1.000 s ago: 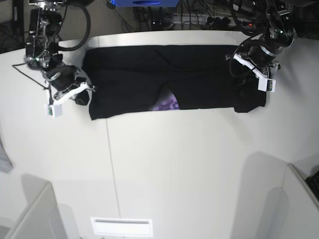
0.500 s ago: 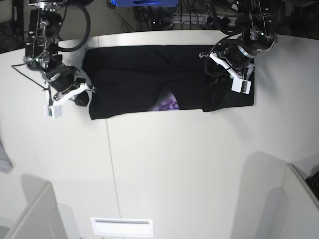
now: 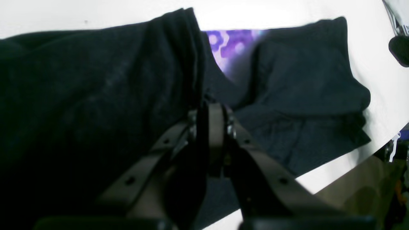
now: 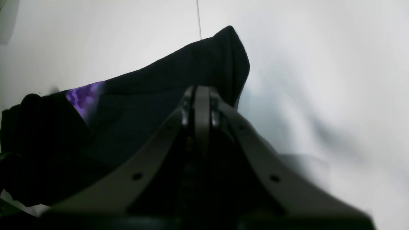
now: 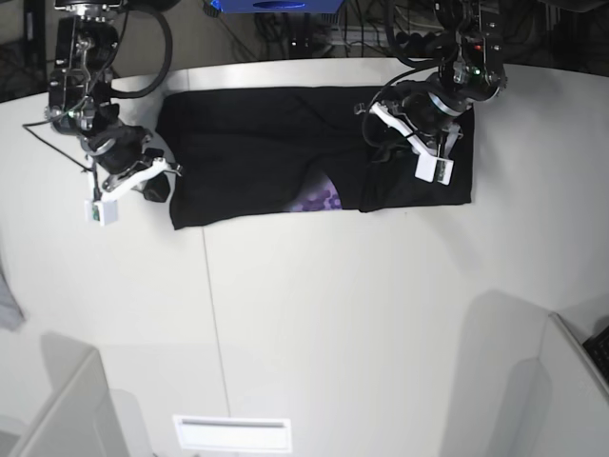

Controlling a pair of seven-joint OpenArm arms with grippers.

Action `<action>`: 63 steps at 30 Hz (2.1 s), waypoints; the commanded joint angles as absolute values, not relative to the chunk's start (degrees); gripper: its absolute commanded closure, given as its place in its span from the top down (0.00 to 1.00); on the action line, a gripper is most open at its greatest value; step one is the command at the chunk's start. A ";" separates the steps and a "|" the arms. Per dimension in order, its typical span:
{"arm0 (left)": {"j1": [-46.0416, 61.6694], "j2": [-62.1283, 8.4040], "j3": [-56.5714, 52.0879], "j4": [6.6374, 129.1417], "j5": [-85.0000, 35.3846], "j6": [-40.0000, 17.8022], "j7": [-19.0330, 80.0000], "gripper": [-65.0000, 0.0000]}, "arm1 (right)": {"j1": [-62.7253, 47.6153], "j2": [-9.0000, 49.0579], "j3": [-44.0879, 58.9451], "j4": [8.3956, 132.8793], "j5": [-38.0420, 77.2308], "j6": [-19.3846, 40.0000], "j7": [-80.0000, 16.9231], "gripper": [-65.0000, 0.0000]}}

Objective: Fold the T-shirt properly
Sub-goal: 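Release the strip end and move the left gripper inward along it, then grasp the strip end with the left gripper and fold it inward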

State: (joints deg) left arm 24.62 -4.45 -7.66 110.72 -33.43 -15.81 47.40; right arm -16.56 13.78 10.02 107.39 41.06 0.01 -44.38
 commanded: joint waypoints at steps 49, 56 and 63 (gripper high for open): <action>22.64 -5.58 -20.97 111.60 -34.51 -16.40 46.29 0.00 | -17.89 16.40 9.89 107.30 61.32 0.57 -43.12 0.00; 16.84 -5.58 -21.14 105.63 -33.80 -16.13 46.37 0.00 | -16.92 16.40 9.89 106.07 61.41 0.57 -43.21 0.00; 15.25 -5.49 -21.32 99.12 -29.67 -16.31 44.79 0.00 | -16.84 16.75 10.33 103.25 61.32 0.57 -43.12 0.00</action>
